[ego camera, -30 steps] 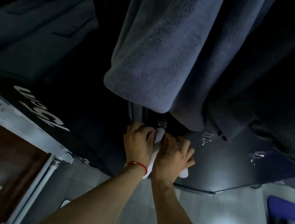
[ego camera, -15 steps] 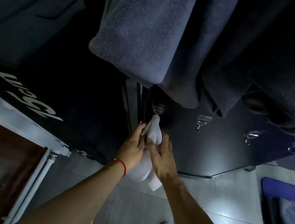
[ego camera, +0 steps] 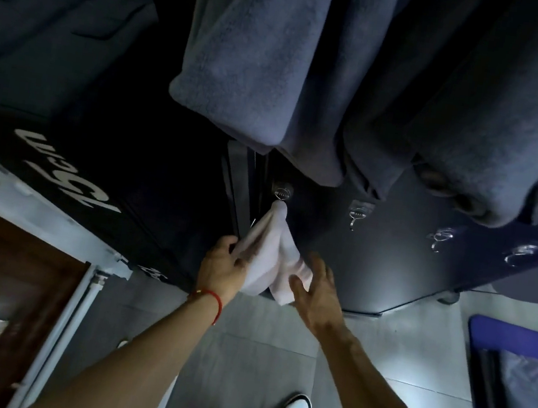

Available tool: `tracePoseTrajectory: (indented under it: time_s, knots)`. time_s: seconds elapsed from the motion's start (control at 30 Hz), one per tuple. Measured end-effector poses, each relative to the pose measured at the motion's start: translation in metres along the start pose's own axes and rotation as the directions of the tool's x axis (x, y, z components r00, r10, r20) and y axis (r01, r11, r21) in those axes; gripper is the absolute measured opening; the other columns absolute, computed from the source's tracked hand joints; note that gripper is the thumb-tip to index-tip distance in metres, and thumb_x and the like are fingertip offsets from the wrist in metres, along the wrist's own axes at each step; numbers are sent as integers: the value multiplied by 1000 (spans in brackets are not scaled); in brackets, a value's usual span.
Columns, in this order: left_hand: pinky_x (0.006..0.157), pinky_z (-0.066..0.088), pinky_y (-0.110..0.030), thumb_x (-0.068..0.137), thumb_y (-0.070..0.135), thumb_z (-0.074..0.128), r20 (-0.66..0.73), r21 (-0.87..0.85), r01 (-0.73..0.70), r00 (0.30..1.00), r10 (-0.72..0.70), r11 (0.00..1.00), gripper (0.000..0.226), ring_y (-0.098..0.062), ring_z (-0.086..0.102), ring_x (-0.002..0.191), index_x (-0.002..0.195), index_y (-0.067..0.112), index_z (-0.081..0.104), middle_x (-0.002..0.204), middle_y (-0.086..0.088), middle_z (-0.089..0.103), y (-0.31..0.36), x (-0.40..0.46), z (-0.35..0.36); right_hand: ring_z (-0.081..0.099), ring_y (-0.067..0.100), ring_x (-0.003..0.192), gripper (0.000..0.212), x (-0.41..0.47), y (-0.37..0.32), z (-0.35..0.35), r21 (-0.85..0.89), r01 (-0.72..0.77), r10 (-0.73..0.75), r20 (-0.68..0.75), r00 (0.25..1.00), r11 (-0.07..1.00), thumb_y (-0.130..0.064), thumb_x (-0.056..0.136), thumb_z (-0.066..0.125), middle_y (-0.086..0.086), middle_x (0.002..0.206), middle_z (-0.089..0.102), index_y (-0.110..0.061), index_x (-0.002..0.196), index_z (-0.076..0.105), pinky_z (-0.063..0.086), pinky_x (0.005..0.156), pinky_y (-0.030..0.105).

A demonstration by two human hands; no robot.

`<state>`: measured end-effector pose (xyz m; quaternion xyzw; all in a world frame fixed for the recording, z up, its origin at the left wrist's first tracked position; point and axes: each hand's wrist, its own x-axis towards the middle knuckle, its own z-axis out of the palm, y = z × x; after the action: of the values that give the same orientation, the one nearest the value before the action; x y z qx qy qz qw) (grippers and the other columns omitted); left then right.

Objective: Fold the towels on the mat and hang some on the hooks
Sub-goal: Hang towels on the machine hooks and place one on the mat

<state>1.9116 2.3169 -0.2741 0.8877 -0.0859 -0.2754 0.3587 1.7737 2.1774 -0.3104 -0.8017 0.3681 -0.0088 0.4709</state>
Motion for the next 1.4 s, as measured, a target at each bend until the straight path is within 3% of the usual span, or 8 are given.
tracePoseTrajectory:
  time_s: [0.23,0.37,0.57,0.63,0.73,0.87,1.23,1.4]
  knots:
    - [100,45,-36,88,5,66,-31,11,-206,978,206,979,48,-23,49,124,133,18,53,132,-3,52,1,-119,-17,57,25,114,47,-96,-8,-41,-88,-1,-5,-73,997,996,-23,99,61,10,137,49,-14,143,48,41,92,23]
    - [97,37,-25,89,9,65,122,30,-321,941,315,947,41,-19,49,122,128,21,58,122,5,52,31,-172,-25,52,27,127,50,-171,3,-73,-297,-5,-23,-89,996,955,-36,96,56,5,143,49,-21,143,47,47,105,41]
    - [99,25,-16,91,22,66,349,113,-596,773,530,795,41,-11,44,130,132,26,58,135,9,54,75,-245,-1,49,23,133,61,-272,40,-129,-530,-136,71,-142,987,837,-46,97,50,0,152,44,-24,152,38,41,107,40]
    - [108,32,-26,92,32,64,418,166,-682,703,575,713,47,-16,42,136,137,25,55,144,6,50,84,-266,15,47,24,135,63,-298,61,-145,-550,-174,100,-162,982,817,-49,98,49,0,153,44,-24,154,35,39,108,41]
    - [117,33,-42,84,53,47,503,272,-735,659,560,621,67,-22,33,144,145,27,49,155,1,40,97,-299,45,45,22,138,64,-332,103,-167,-548,-228,161,-167,973,805,-53,99,44,0,156,42,-26,155,33,37,111,41]
    - [118,30,-42,80,64,37,530,341,-735,666,526,587,77,-21,27,146,147,29,47,158,2,36,118,-349,107,47,25,136,70,-370,162,-205,-436,-321,250,-212,945,841,-64,96,35,2,153,44,-25,154,34,40,107,44]
    - [114,32,-40,77,67,33,663,359,-809,572,483,465,77,-19,31,143,144,32,49,153,4,42,199,-444,280,48,29,132,73,-430,284,-320,-246,-464,392,-291,873,851,-70,94,43,5,147,48,-22,149,39,43,103,48]
    - [117,29,-44,95,56,51,718,379,-811,562,411,445,63,-22,24,148,151,32,39,160,1,32,231,-427,346,47,28,133,76,-412,317,-365,-251,-486,417,-283,864,837,-63,91,53,5,150,44,-22,153,35,44,104,48]
